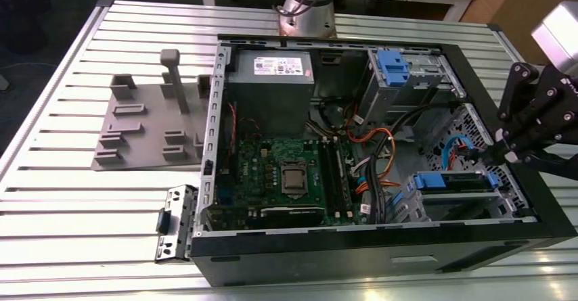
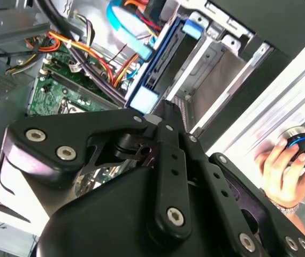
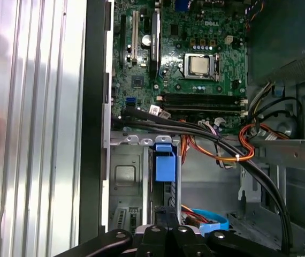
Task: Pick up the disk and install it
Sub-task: 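Insert the disk into the insertion slot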
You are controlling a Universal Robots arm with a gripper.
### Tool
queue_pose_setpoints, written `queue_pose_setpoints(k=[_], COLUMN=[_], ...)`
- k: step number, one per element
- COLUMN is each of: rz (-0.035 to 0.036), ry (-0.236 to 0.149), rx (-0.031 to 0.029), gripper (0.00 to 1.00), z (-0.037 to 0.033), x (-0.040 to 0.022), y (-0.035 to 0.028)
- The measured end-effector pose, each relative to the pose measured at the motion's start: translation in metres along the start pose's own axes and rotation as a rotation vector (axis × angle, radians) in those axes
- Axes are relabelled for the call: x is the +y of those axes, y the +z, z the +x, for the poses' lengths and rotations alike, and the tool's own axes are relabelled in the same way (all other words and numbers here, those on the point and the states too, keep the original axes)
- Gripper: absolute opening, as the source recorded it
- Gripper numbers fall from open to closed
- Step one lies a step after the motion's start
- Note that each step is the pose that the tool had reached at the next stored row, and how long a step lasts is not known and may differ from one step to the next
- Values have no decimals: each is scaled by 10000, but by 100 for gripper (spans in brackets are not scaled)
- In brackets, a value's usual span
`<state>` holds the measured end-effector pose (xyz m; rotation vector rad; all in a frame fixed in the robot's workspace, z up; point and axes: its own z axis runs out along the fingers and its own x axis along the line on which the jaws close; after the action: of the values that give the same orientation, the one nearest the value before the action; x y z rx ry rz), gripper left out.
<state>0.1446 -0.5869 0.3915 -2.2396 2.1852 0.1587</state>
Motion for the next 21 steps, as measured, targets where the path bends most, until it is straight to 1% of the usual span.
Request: queue_pose_setpoints(k=[6,11,14,17,19,21], rz=[-57,-95,-116,-129,-132,-132], ry=[4,6,8,9,9,11], rx=[-4,-4,-3,-3,-6,-3], gripper=[10,10,10,10,10,10], z=[-3,-12,-35,-52,-53,-54], x=[-160,-260,-323,-367,-375,-376], y=[51,105,135,181,219,236])
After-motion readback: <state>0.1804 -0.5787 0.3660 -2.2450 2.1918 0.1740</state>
